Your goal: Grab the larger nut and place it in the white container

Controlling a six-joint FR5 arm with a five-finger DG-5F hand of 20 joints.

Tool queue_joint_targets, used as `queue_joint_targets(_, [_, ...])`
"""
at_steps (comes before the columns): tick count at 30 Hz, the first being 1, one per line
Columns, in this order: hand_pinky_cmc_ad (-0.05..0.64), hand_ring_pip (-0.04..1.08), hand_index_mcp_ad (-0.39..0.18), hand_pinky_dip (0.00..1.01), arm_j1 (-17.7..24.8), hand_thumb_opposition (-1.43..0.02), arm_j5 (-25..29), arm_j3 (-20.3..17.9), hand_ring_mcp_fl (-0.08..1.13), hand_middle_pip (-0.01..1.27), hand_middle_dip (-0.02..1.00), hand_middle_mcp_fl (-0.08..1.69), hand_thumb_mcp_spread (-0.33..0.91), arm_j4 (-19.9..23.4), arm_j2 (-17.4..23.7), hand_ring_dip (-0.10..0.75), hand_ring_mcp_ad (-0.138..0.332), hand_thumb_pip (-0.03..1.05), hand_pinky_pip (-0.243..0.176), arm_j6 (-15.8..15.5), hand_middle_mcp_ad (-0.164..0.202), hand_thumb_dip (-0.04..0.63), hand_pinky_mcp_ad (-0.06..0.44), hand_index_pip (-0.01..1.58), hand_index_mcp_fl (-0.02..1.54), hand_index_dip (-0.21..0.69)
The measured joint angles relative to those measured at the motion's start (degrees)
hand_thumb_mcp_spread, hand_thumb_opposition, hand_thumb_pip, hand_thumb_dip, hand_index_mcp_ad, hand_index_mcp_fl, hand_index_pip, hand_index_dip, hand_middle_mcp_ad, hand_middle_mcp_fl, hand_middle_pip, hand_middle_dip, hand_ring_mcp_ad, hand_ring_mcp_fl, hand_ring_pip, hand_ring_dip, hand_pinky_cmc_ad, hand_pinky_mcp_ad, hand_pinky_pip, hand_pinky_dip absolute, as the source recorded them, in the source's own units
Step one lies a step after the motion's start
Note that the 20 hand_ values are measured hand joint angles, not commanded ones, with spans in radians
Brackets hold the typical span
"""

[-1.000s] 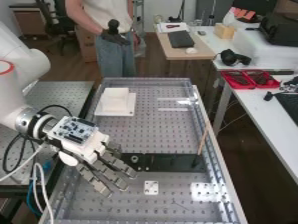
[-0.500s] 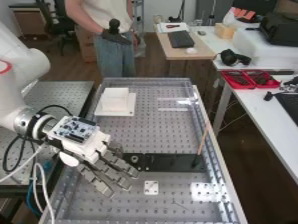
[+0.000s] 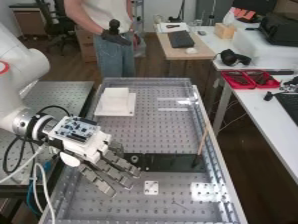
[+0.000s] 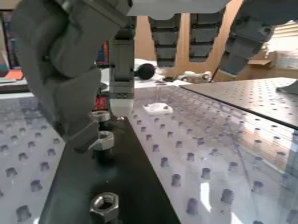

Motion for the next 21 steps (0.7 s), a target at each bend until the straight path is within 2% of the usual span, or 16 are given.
queue_joint_targets(10, [0.424, 0.08, -0.138, 0.21, -0.08, -0.85, -0.95, -0.08, 0.02, 0.14, 0.16, 0.02, 0.37, 0.42, -0.69, 0.012, 0.176, 0.60, -0.124, -0.93, 0.112, 0.223, 0.279, 1.44, 0.01, 0.265])
queue_joint_targets(16, [0.422, 0.08, -0.140, 0.22, -0.05, -0.85, -0.98, -0.33, 0.02, 0.14, 0.17, 0.02, 0.37, 1.23, -1.06, 0.016, 0.182, 0.60, -0.110, -1.05, 0.105, 0.223, 0.279, 1.49, 0.01, 0.265])
queue_joint_targets(21, [0.421, 0.08, -0.138, 0.22, -0.19, -0.85, -1.16, -0.26, 0.02, 0.13, 0.17, 0.02, 0.37, 1.39, -1.27, 0.017, 0.161, 0.60, -0.110, -1.10, 0.096, 0.223, 0.283, 1.50, 0.01, 0.265])
